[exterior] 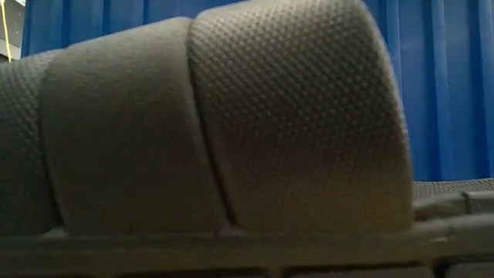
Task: Pick and place slides into bin
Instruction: Put the black slide into the blue container
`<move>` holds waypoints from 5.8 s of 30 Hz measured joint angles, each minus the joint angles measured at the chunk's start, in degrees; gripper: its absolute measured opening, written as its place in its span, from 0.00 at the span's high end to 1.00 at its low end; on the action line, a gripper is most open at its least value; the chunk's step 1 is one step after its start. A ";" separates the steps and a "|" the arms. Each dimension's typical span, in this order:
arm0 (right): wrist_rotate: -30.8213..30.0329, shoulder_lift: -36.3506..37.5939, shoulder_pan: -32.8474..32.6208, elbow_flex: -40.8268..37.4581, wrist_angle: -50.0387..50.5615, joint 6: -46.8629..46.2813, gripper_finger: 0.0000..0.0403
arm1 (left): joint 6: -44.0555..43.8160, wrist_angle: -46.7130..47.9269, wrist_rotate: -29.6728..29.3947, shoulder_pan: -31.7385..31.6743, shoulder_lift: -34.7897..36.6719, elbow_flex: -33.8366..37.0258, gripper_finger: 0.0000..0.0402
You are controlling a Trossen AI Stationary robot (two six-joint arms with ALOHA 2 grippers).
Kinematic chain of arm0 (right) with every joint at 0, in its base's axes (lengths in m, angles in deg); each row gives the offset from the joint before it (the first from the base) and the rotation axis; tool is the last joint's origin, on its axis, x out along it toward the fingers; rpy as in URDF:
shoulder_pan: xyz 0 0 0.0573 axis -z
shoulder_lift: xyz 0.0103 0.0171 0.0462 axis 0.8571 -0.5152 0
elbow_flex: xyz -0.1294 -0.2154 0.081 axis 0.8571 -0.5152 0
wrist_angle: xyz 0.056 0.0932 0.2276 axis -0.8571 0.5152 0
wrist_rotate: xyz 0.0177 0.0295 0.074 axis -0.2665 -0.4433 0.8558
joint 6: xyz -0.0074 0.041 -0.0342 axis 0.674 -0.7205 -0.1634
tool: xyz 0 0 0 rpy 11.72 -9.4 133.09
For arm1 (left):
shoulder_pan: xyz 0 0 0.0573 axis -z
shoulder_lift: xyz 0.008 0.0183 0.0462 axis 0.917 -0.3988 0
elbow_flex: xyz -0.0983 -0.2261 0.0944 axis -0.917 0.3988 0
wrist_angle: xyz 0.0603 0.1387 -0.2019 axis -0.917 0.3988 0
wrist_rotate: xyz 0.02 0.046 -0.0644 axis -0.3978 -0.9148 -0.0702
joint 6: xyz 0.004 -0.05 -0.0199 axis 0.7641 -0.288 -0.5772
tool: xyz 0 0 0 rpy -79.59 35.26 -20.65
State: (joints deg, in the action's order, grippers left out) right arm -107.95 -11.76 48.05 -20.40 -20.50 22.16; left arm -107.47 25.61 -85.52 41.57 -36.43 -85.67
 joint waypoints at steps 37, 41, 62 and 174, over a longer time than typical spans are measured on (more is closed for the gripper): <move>-0.02 -0.02 0.00 0.00 2.05 -0.01 1.00 | -45.05 19.38 -12.11 22.36 -11.56 -0.26 0.85; -0.02 -0.02 0.02 0.00 2.05 0.08 1.00 | -46.12 25.06 -8.81 23.65 -7.74 0.32 0.85; -0.02 0.02 0.01 0.00 3.61 0.27 1.00 | -46.56 6.16 -12.48 26.08 -4.51 13.12 0.85; -0.02 0.04 0.00 0.00 5.03 0.20 1.00 | -33.43 -15.79 -37.65 3.00 -12.50 19.21 0.32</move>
State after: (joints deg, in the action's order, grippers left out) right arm -107.97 -11.71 48.05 -20.40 -15.47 22.37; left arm -140.90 9.82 -123.17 44.56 -48.93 -66.46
